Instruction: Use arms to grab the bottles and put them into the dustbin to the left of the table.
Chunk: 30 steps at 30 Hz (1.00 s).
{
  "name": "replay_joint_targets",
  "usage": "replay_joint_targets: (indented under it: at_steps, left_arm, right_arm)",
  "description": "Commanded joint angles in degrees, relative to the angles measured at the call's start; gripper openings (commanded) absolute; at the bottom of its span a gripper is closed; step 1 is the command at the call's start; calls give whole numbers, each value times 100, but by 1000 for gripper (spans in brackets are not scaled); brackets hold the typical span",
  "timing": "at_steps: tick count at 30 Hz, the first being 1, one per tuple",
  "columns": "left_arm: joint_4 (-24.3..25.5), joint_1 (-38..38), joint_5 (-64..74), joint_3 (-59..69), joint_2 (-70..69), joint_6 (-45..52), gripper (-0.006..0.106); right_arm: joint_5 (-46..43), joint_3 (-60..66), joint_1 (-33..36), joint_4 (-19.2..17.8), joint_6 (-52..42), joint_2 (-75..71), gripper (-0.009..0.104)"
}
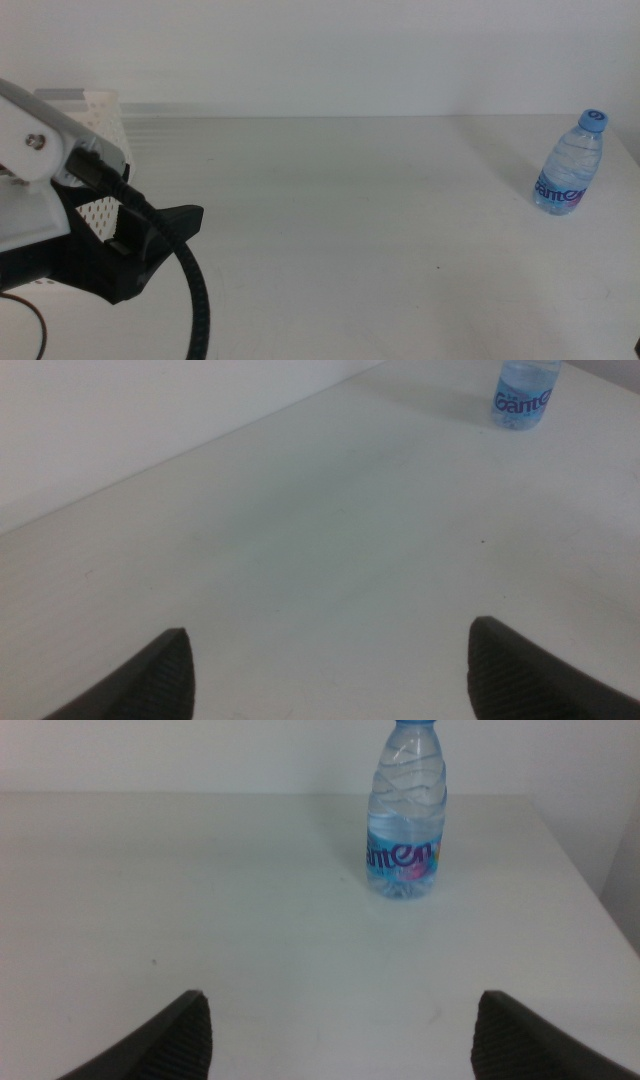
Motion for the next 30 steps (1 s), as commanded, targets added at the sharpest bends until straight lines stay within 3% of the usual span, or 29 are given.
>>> replay_joint_targets:
  at_steps: [1, 19, 26, 30]
  left_arm:
    - [-169, -28, -387, -149, -33, -36, 90]
    - [-169, -28, -387, -149, -33, -36, 90]
    - [-169, -28, -387, -149, -33, -36, 90]
    - [-169, -28, -387, -149, -33, -36, 90]
  right_arm:
    - [-347, -424, -25, -16, -72, 1, 68]
    - [-203, -3263, -25, -232, -72, 3092, 68]
    - [-788, -3086, -25, -443, -67, 3866, 68]
    - [-1805, -2459, -25, -462, -37, 4047, 68]
